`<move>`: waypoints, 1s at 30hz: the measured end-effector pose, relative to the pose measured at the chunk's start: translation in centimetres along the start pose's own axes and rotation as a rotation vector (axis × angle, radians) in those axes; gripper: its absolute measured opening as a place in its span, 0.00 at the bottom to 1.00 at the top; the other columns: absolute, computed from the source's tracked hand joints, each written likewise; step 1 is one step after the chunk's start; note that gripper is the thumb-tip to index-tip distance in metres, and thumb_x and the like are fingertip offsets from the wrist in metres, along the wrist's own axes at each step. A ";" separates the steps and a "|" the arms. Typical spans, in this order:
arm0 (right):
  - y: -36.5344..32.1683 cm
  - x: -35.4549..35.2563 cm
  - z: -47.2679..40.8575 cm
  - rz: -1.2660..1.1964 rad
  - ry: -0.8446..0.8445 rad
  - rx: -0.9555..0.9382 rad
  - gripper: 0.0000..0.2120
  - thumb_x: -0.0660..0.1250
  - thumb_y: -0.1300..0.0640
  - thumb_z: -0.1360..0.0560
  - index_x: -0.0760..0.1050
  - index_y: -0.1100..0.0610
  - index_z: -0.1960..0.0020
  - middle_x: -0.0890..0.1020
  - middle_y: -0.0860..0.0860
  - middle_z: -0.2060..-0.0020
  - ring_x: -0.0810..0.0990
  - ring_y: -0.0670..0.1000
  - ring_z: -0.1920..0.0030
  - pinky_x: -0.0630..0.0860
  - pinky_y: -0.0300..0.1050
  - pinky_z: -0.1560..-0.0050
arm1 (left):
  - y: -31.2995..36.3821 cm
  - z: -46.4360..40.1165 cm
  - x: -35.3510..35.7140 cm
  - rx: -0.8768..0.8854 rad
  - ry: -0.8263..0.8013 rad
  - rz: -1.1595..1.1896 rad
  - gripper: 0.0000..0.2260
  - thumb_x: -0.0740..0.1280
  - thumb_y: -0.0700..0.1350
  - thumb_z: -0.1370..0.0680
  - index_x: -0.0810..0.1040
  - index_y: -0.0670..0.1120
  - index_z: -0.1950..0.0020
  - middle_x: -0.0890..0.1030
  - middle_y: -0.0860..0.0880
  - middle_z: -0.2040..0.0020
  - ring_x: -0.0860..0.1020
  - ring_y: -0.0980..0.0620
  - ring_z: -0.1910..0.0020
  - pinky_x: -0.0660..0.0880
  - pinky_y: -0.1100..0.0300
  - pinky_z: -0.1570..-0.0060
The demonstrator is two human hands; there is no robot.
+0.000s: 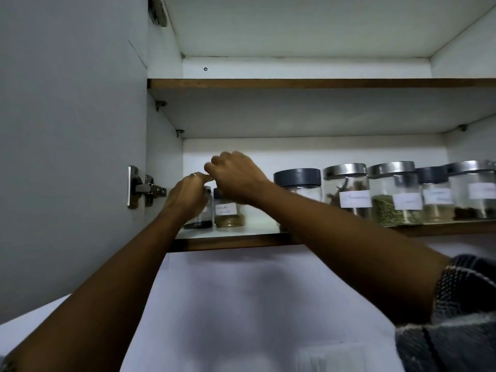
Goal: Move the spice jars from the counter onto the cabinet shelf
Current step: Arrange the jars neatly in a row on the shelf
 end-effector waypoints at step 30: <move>15.4 -10.7 20.9 -0.198 -0.128 0.463 0.20 0.62 0.68 0.28 0.73 0.59 0.36 0.76 0.55 0.38 0.75 0.57 0.40 0.73 0.47 0.48 | 20.7 6.2 -5.6 0.171 -0.052 0.155 0.13 0.60 0.46 0.19 0.77 0.47 0.36 0.77 0.48 0.35 0.74 0.46 0.36 0.71 0.52 0.40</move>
Point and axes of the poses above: each hand's wrist, its own z-axis away from the middle knuckle, its own x-axis out of the palm, y = z × x, the point moved 7 cm from there along -z, towards the middle knuckle
